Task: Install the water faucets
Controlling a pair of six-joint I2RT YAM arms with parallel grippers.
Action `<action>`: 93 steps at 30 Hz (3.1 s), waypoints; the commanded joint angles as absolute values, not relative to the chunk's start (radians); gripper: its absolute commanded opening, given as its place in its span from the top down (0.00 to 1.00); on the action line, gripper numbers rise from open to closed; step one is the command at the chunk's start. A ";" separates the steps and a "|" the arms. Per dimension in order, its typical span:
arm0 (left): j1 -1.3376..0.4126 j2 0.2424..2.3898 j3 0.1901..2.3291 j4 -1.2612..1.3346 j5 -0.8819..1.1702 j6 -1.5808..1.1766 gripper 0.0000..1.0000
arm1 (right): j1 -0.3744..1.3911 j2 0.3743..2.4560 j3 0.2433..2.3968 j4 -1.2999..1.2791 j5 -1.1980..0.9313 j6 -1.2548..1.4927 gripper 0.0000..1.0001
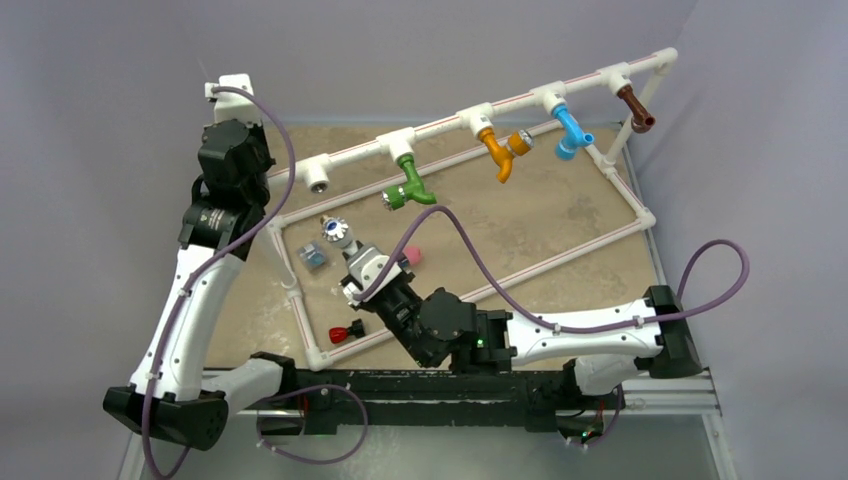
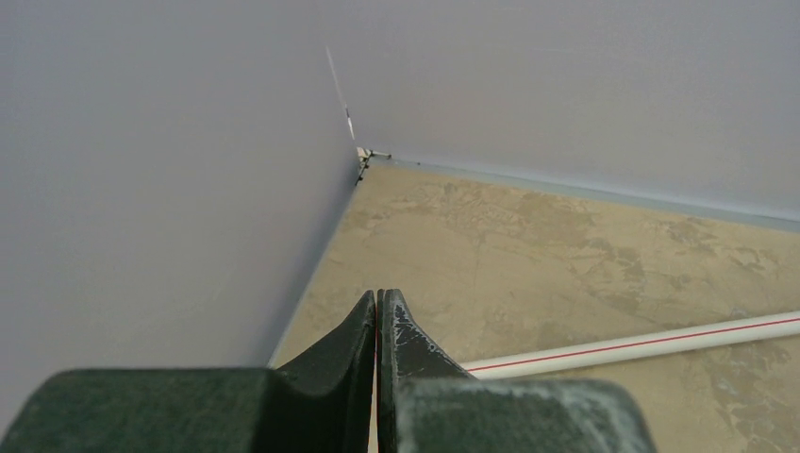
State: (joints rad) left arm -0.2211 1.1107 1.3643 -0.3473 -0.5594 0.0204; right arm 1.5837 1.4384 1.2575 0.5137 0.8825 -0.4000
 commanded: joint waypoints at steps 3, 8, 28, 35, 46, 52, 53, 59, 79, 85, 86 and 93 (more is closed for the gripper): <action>-0.166 1.110 1.330 -0.390 -0.464 -0.095 1.00 | 1.571 1.484 1.351 0.640 0.950 -0.504 1.00; -0.166 1.087 1.265 -0.380 -0.423 -0.129 1.00 | 1.542 1.529 1.400 0.642 0.954 -0.516 1.00; -0.167 1.070 1.201 -0.356 -0.422 -0.160 1.00 | 1.517 1.653 1.459 0.833 1.022 -0.684 1.00; -0.166 1.071 1.197 -0.362 -0.414 -0.164 1.00 | 1.517 1.682 1.484 0.845 1.026 -0.716 1.00; -0.166 1.062 1.194 -0.368 -0.407 -0.160 1.00 | 1.517 1.725 1.456 0.876 1.027 -0.901 1.00; -0.166 1.057 1.188 -0.364 -0.404 -0.158 1.00 | 1.519 1.724 1.385 0.928 0.983 -1.096 1.00; -0.167 1.056 1.187 -0.362 -0.402 -0.158 1.00 | 1.519 1.725 1.384 0.915 0.975 -1.109 1.00; -0.167 1.058 1.193 -0.367 -0.396 -0.156 1.00 | 1.519 1.752 1.399 0.905 0.968 -1.231 1.00; -0.167 1.052 1.189 -0.376 -0.387 -0.161 1.00 | 1.432 1.734 1.585 0.562 0.857 -0.518 1.00; -0.167 1.062 1.195 -0.388 -0.359 -0.175 1.00 | 1.384 1.693 1.578 0.471 0.811 -0.177 1.00; -0.167 1.067 1.199 -0.395 -0.353 -0.178 1.00 | 1.377 1.686 1.575 0.458 0.799 -0.120 1.00; -0.167 1.088 1.213 -0.428 -0.321 -0.202 1.00 | 1.349 1.641 1.539 0.455 0.747 0.230 1.00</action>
State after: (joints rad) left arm -0.1501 1.0790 1.2263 -0.2405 -0.4217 -0.1627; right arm 1.4220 1.6417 1.5379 0.3973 0.8742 -0.0784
